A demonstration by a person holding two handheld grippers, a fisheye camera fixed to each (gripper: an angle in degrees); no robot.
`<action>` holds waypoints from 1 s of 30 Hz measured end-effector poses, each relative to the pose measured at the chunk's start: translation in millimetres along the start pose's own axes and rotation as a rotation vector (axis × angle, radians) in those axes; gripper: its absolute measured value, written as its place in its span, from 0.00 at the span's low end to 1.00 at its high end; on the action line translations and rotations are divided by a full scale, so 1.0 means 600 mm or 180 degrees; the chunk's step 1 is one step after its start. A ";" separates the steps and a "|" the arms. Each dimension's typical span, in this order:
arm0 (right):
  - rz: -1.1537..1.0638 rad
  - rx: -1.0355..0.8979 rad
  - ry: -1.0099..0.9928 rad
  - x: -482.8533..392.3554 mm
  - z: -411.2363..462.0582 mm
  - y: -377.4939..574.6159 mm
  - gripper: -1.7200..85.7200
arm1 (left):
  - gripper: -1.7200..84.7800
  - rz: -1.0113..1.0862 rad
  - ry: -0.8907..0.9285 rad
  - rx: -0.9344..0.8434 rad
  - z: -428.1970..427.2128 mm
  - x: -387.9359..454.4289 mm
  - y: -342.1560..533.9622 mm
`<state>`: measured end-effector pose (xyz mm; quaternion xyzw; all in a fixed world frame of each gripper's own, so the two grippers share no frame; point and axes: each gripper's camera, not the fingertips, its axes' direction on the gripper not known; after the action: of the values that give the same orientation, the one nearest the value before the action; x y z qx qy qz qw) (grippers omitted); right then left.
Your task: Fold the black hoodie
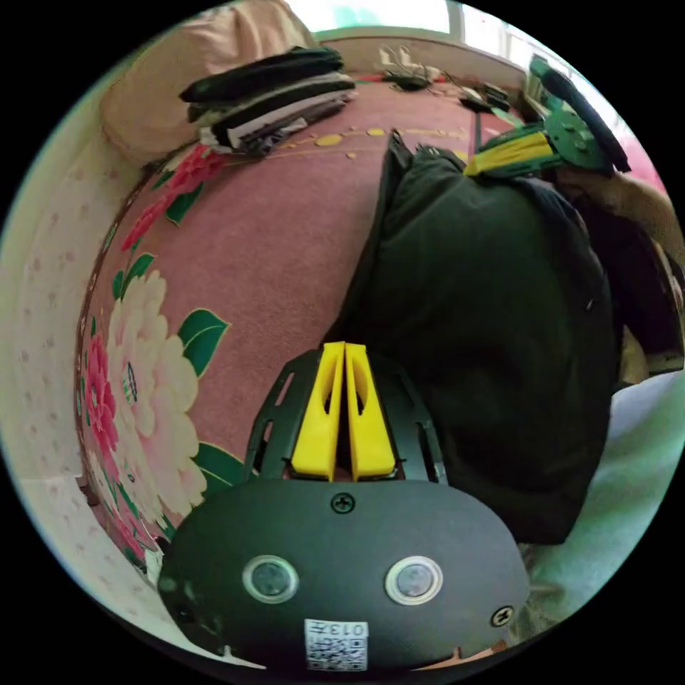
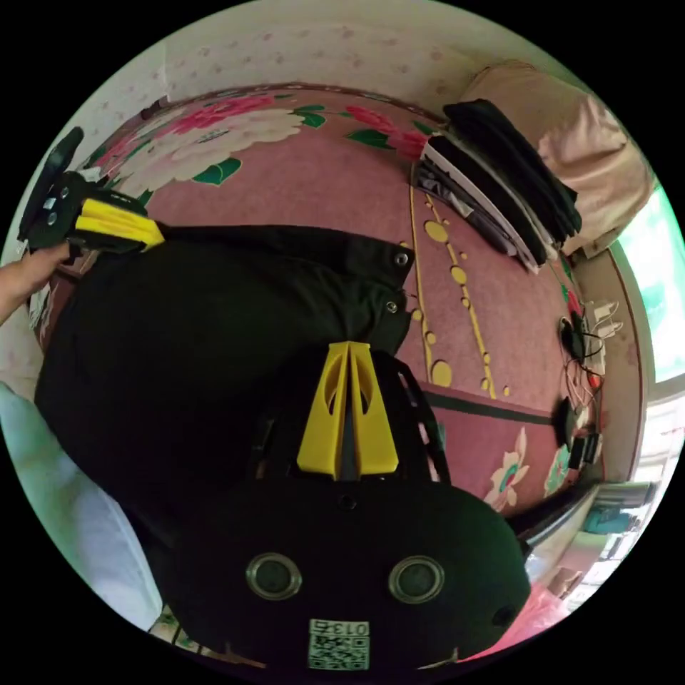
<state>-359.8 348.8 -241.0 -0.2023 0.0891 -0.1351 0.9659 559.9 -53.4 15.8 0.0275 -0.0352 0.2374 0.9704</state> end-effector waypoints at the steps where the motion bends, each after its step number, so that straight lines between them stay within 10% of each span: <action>1: 0.0032 0.0053 0.0010 0.000 0.008 0.002 0.02 | 0.02 -0.0016 -0.0047 0.0068 0.001 0.002 0.002; 17: 0.0617 0.0237 -0.0272 0.006 -0.018 0.072 0.02 | 0.02 -0.0080 -0.0048 0.0536 -0.009 -0.071 -0.171; 24: 0.0483 0.0244 -0.0101 -0.024 0.108 0.086 0.02 | 0.02 0.0226 0.1606 -0.0031 0.086 -0.087 -0.311; 30: 0.0641 0.0340 -0.0325 -0.002 0.156 0.095 0.02 | 0.02 0.1668 -0.0381 0.0467 0.080 0.015 -0.279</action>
<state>-326.9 433.5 -180.0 -0.1472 0.0523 -0.0314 0.9872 642.5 -200.7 58.3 0.1016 -0.0811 0.4802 0.8675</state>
